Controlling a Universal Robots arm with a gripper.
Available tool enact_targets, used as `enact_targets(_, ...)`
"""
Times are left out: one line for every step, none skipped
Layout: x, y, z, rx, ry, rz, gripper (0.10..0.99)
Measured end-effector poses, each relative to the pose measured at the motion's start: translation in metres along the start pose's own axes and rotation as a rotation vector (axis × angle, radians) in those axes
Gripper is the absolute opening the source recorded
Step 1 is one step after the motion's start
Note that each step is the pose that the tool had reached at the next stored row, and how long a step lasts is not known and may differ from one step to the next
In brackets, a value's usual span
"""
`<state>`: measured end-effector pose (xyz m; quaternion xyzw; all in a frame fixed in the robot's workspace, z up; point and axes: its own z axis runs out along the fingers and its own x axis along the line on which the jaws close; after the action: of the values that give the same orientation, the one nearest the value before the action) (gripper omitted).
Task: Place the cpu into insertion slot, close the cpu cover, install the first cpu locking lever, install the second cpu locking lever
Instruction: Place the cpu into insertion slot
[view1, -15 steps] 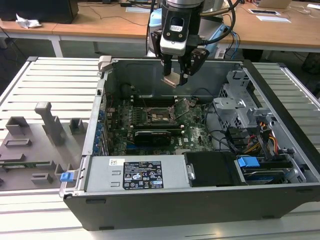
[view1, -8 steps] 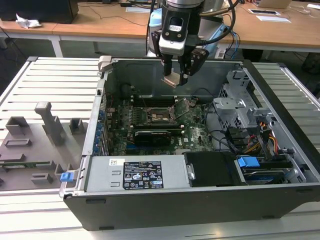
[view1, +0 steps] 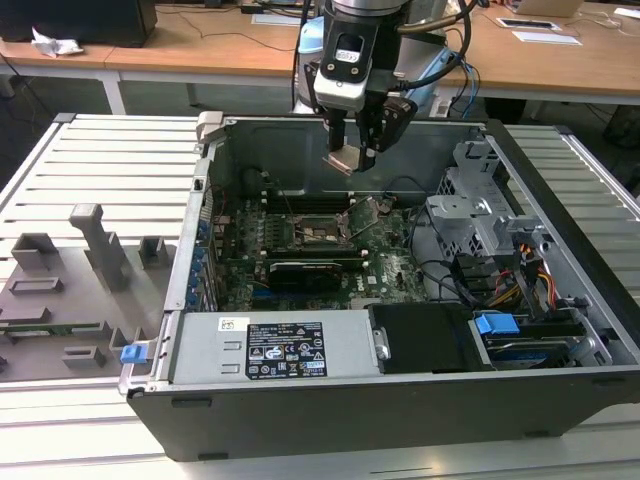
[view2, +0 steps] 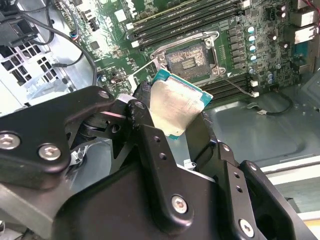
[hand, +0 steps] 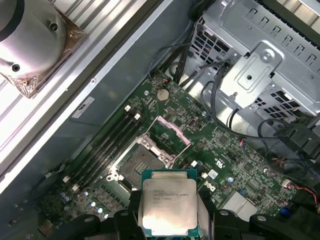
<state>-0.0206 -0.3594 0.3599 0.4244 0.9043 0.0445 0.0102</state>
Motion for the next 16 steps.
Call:
enact_targets(0.0000,0.0000,0.0000,0.000,-0.0003,0.004,0.525)
enact_targets(0.0000,0.0000,0.0001,0.000,-0.0009,0.009,0.525)
enact_targets(0.0000,0.0000,0.0002,0.000,-0.0012,0.013,0.525)
enact_targets(0.0000,0.0000,0.0004,0.000,-0.0018,0.020,0.525)
enact_targets(0.0000,0.0000,0.0005,-0.001,-0.0024,0.028,0.525)
enact_targets(0.0000,-0.0001,0.0008,-0.001,-0.0041,0.045,0.525)
enact_targets(0.0000,-0.0001,0.0011,-0.001,-0.0052,0.058,0.525)
enact_targets(0.0000,-0.0001,0.0013,-0.001,-0.0063,0.069,0.525)
enact_targets(0.0000,-0.0001,0.0016,-0.002,-0.0075,0.083,0.525)
enact_targets(0.0000,-0.0002,0.0018,-0.002,-0.0085,0.094,0.525)
enact_targets(0.0000,-0.0002,0.0022,-0.002,-0.0100,0.111,0.525)
enact_targets(0.0000,-0.0002,0.0025,-0.002,-0.0110,0.124,0.525)
enact_targets(0.0000,-0.0003,0.0026,-0.002,-0.0120,0.134,0.525)
enact_targets(0.0000,-0.0003,0.0028,-0.003,-0.0131,0.146,0.525)
enact_targets(0.0000,-0.0003,0.0029,-0.003,-0.0140,0.156,0.525)
enact_targets(-0.0001,-0.0003,0.0031,-0.003,-0.0150,0.167,0.525)
